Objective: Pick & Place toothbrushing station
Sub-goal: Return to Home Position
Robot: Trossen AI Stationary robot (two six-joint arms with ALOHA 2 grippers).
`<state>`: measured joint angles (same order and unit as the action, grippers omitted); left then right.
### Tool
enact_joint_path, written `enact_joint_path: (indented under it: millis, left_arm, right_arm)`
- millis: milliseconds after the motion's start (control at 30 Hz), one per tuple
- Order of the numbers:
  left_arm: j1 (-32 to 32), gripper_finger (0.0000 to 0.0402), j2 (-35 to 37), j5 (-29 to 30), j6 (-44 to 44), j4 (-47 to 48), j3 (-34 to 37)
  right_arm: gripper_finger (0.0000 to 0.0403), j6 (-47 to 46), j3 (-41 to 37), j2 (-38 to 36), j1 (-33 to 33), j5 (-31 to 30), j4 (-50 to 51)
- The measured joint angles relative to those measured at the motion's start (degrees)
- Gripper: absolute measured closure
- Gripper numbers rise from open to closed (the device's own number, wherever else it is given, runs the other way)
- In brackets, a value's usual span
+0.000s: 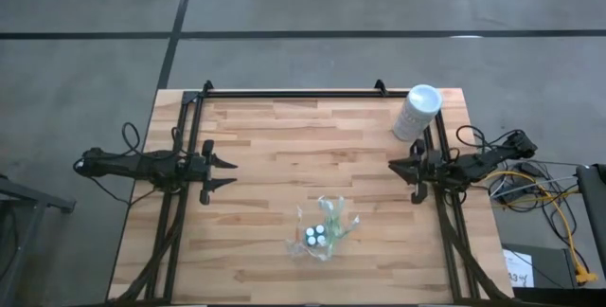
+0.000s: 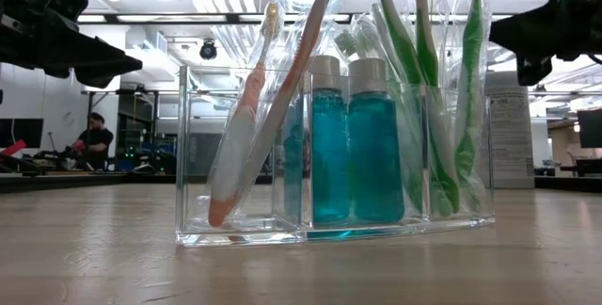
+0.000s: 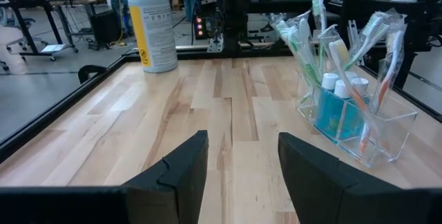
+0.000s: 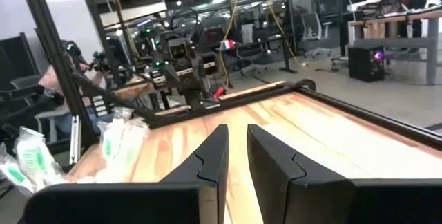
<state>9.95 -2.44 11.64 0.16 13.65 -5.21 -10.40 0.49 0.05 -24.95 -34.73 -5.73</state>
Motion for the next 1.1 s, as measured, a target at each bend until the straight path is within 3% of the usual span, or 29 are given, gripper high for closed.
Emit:
enact_joint_path:
  millis: [367,700,1100]
  left_arm:
    - [0.0,0.0220,0.0,0.0,0.0,0.0,0.0]
    - [0.0,0.0220,0.0,0.0,0.0,0.0,0.0]
    - [0.0,0.0220,0.0,0.0,0.0,0.0,0.0]
  right_arm:
    - [0.0351,0.8,0.0,0.7,0.1,-8.3,2.1]
    - [0.0351,1.9,0.0,0.8,0.1,-8.4,2.1]
    - [0.0351,15.0,0.0,0.8,0.1,-8.4,2.1]
